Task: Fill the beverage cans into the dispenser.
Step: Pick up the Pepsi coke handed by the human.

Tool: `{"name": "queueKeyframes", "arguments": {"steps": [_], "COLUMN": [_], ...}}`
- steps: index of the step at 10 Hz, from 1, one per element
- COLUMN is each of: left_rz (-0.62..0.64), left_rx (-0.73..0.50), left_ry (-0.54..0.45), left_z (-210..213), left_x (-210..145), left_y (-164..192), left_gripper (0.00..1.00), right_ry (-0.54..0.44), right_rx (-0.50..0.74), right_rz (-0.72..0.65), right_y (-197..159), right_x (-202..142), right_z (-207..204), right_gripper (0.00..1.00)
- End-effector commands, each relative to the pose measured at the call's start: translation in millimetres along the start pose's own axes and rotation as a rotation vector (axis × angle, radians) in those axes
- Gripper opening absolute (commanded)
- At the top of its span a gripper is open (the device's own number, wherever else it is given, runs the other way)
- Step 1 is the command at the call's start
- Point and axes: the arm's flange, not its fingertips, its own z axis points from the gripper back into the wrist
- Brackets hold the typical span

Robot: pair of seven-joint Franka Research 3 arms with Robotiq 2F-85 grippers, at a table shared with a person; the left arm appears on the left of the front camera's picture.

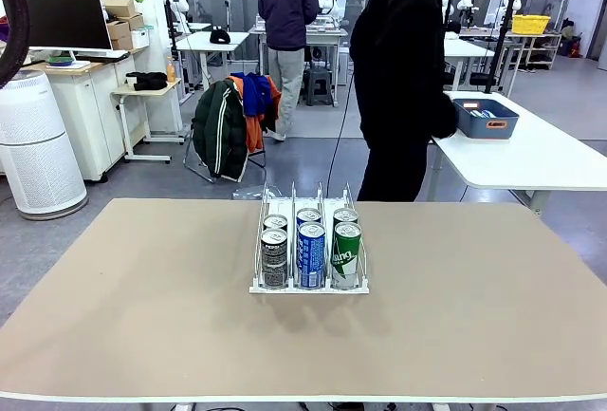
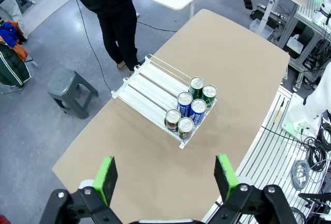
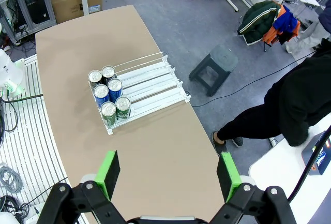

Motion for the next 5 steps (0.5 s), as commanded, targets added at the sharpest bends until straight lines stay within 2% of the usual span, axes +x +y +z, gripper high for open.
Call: {"name": "queueKeyframes", "arguments": {"steps": [1, 5], "left_rz": [0.000, 0.000], "left_rx": [0.000, 0.000], "left_ry": [-0.001, -0.001], "left_z": [-0.1, -0.1], "left_x": [-0.1, -0.1], "left_y": [0.2, 0.2], "left_gripper": [1.00, 1.00], "right_ry": [-0.001, -0.001], "right_rx": [-0.001, -0.001], "right_rz": [0.000, 0.000], "right_y": [0.6, 0.6], "right_x": [0.3, 0.3], "right_z": [0.6, 0.6], "right_gripper": [1.00, 1.00]}}
